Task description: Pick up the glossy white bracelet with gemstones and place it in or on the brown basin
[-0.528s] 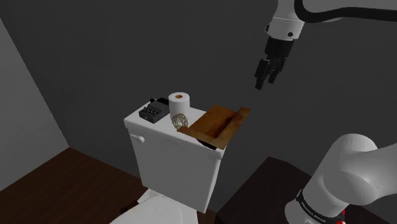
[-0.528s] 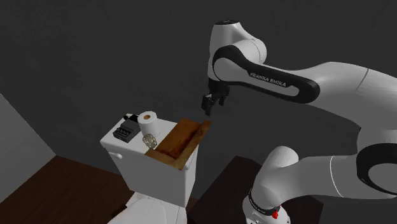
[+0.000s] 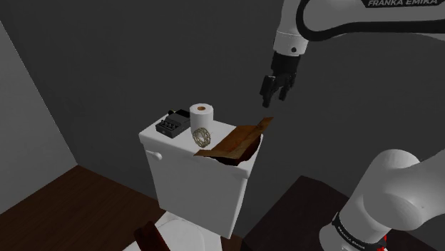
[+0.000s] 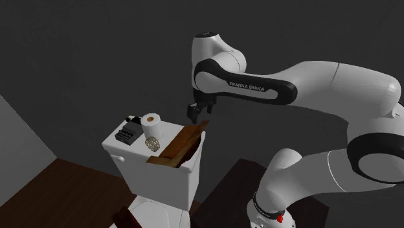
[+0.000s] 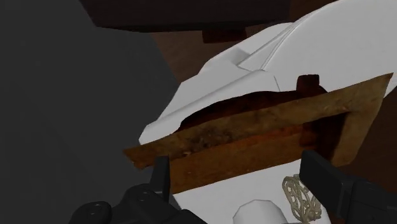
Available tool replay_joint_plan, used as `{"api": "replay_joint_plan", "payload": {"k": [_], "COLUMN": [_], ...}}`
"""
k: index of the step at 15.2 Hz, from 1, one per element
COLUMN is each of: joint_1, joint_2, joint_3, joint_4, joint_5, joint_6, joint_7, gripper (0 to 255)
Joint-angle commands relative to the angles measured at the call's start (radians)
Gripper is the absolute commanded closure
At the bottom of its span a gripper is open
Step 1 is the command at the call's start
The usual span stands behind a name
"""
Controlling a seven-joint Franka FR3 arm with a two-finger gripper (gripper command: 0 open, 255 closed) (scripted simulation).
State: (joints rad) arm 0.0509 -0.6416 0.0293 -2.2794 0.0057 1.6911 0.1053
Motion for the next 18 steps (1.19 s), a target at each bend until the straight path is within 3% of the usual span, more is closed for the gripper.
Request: {"api": "replay_joint_plan", "payload": {"k": [1, 10, 18], "joint_1": [0.008, 0.034, 0.061], "joint_2": [0.06, 0.346, 0.634], "joint_3": [0.026, 0.131, 0.2], "joint_4": [0.008, 0.125, 0.319], "joint_5": [0.012, 0.023, -0.03], "joint_6": [0.052, 0.217, 0.302], "joint_7": [0.033, 0.177, 0.313], "gripper": [0, 0, 0]}}
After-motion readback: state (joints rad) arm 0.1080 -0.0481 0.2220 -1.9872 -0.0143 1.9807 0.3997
